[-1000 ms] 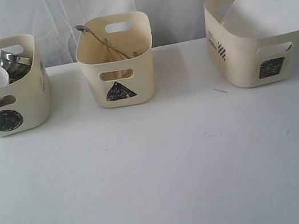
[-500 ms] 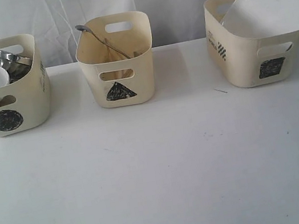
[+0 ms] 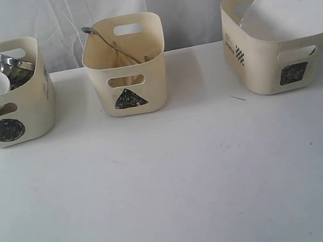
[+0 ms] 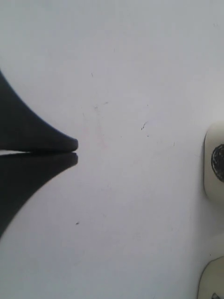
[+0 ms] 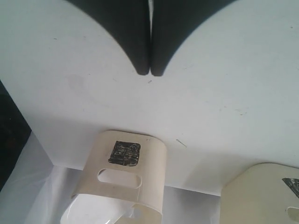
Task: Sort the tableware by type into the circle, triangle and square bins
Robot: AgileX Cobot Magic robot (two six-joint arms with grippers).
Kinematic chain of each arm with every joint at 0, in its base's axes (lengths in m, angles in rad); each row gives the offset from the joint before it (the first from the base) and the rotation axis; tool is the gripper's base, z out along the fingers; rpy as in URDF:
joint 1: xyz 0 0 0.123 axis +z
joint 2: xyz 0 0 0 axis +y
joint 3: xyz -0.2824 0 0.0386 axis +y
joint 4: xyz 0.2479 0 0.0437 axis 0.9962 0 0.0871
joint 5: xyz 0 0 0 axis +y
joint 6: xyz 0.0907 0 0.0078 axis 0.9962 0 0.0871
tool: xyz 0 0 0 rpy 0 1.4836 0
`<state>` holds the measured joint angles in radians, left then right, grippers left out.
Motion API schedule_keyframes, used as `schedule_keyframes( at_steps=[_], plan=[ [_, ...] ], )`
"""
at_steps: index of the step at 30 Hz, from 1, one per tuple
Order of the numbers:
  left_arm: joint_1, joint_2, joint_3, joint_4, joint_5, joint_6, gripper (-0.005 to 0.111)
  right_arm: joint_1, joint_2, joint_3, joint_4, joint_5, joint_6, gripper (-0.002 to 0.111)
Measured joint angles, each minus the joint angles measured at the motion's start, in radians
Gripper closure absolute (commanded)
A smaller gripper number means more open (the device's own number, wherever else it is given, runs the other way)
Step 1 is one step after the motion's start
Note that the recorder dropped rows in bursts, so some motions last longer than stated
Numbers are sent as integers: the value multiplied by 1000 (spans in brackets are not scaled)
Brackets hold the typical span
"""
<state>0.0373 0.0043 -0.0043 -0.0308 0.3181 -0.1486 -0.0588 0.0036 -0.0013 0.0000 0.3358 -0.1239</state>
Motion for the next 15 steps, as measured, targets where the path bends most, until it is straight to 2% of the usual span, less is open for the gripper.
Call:
schedule_keyframes(
  at_steps=[4,15],
  plan=[
    [46,0,0,-36,2,70,107,0,0,0,0,2,0,108],
    [48,0,0,-54,4,125,107,0,0,0,0,2,0,108]
  ],
)
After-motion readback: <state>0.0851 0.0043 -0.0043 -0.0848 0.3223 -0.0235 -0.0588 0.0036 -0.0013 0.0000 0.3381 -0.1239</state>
